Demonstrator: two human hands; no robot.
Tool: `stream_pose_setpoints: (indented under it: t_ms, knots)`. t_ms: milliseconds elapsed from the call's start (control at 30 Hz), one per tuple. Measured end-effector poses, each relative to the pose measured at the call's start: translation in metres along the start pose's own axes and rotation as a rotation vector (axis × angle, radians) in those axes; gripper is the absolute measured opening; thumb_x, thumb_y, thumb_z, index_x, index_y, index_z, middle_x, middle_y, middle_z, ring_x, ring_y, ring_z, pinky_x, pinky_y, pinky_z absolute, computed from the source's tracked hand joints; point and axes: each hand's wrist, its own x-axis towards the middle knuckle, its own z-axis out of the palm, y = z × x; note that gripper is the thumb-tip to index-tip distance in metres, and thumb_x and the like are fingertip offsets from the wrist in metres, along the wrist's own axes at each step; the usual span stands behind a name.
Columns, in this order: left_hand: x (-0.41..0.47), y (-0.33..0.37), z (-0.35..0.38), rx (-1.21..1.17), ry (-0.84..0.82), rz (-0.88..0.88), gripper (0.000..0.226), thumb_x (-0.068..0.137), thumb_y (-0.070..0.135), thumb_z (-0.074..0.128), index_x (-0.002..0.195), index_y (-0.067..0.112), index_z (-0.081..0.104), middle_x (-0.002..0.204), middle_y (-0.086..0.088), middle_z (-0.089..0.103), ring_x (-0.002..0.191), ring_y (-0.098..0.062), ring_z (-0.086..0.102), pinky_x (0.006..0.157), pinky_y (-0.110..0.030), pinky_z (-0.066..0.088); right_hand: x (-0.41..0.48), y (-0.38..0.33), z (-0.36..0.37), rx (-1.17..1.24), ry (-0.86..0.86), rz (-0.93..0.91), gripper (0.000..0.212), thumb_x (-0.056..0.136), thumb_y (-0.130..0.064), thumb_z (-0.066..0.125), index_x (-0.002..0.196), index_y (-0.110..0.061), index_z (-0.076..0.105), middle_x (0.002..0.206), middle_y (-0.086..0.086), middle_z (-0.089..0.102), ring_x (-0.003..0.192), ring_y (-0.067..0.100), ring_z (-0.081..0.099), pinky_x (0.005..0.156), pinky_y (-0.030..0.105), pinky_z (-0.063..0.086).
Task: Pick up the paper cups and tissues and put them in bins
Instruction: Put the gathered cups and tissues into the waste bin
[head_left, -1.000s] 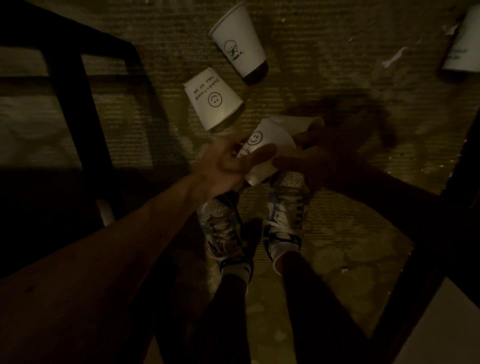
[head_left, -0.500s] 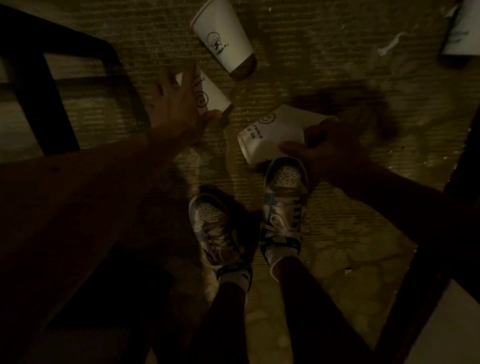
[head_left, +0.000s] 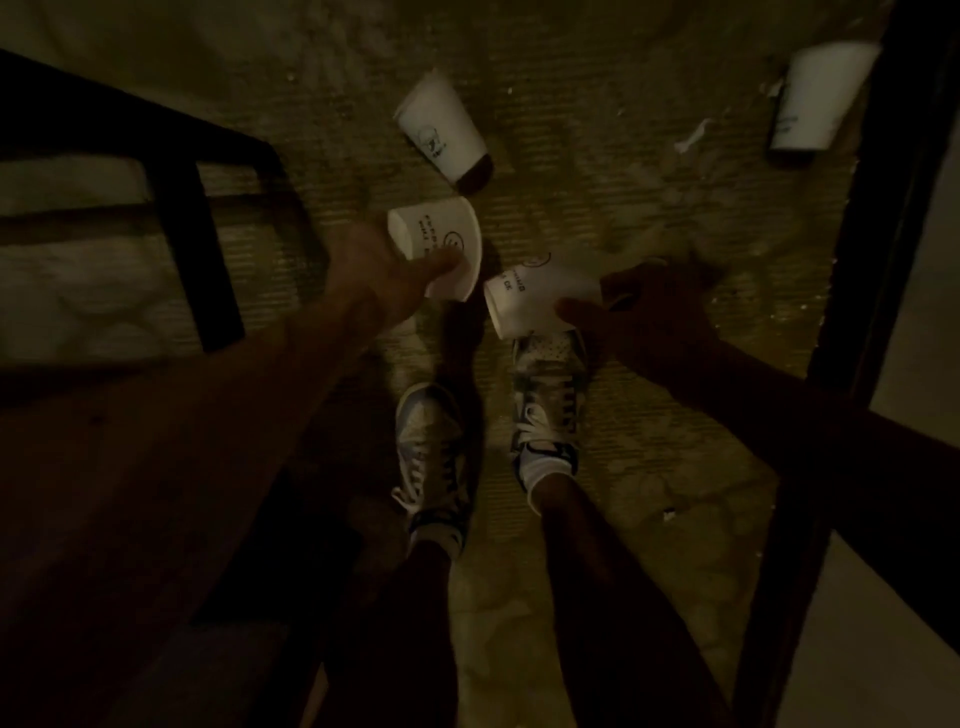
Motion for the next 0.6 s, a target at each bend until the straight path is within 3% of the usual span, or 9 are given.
stream_pose_setpoints:
  t_ms: [100, 167, 233, 333, 400, 500, 600]
  knots:
    - [-0.052, 0.045, -0.034, -0.333, 0.026, -0.097, 0.049, 0.081, 0.036, 0.078, 0.120, 0.012, 0.063, 0.101, 0.006, 0.066, 0.090, -0.011, 0.065, 0.058, -0.014, 0.048, -0.036, -0.038, -0.032, -0.022, -0.029, 0.006, 0.035, 0.079, -0.041, 0.077, 0.099, -0.012, 0.071, 0.090, 0.004, 0.069, 0.073, 0.011, 0.062, 0.064, 0.026, 0.050]
    - [-0.088, 0.076, -0.060, -0.488, 0.072, -0.115, 0.050, 0.082, 0.037, 0.077, 0.123, 0.013, 0.063, 0.110, 0.001, 0.068, 0.096, -0.016, 0.066, 0.057, -0.014, 0.050, -0.066, -0.069, -0.060, -0.039, -0.007, -0.082, 0.025, 0.081, -0.037, 0.076, 0.080, -0.013, 0.069, 0.073, 0.000, 0.063, 0.064, 0.008, 0.058, 0.056, 0.017, 0.044]
    - [-0.126, 0.115, -0.087, -0.631, 0.066, -0.131, 0.045, 0.083, 0.036, 0.076, 0.118, 0.012, 0.061, 0.106, 0.002, 0.066, 0.087, -0.011, 0.065, 0.050, -0.011, 0.049, -0.103, -0.098, -0.091, 0.000, 0.073, -0.141, 0.024, 0.081, -0.031, 0.077, 0.071, -0.013, 0.065, 0.062, -0.009, 0.053, 0.056, 0.001, 0.050, 0.049, 0.009, 0.036]
    - [-0.189, 0.164, -0.136, -0.830, 0.028, -0.127, 0.031, 0.084, 0.039, 0.074, 0.103, 0.022, 0.056, 0.088, 0.009, 0.062, 0.070, -0.002, 0.059, 0.041, -0.014, 0.046, -0.168, -0.144, -0.130, 0.068, 0.143, -0.167, 0.034, 0.080, -0.034, 0.078, 0.096, -0.005, 0.069, 0.085, 0.003, 0.061, 0.075, 0.012, 0.058, 0.060, 0.018, 0.043]
    - [-0.237, 0.193, -0.172, -0.902, -0.015, -0.080, 0.039, 0.083, 0.041, 0.073, 0.113, 0.024, 0.056, 0.096, 0.008, 0.064, 0.080, -0.005, 0.062, 0.040, -0.015, 0.046, -0.215, -0.176, -0.156, 0.102, 0.185, -0.162, 0.039, 0.081, -0.038, 0.076, 0.104, -0.008, 0.069, 0.101, 0.004, 0.062, 0.089, 0.015, 0.060, 0.068, 0.024, 0.049]
    - [-0.310, 0.229, -0.227, -0.946, -0.087, 0.054, 0.049, 0.082, 0.048, 0.072, 0.123, 0.025, 0.056, 0.109, 0.004, 0.068, 0.095, -0.015, 0.066, 0.056, -0.024, 0.055, -0.288, -0.227, -0.200, 0.103, 0.253, -0.239, 0.036, 0.082, -0.040, 0.074, 0.103, -0.011, 0.069, 0.106, -0.003, 0.053, 0.092, 0.011, 0.058, 0.069, 0.019, 0.050]
    - [-0.380, 0.249, -0.278, -0.978, -0.238, 0.175, 0.059, 0.075, 0.054, 0.071, 0.127, 0.029, 0.058, 0.116, -0.001, 0.069, 0.102, -0.024, 0.068, 0.065, -0.037, 0.056, -0.355, -0.273, -0.231, 0.140, 0.305, -0.325, 0.021, 0.081, -0.038, 0.075, 0.092, -0.024, 0.064, 0.105, -0.006, 0.050, 0.085, 0.004, 0.056, 0.058, 0.007, 0.043]
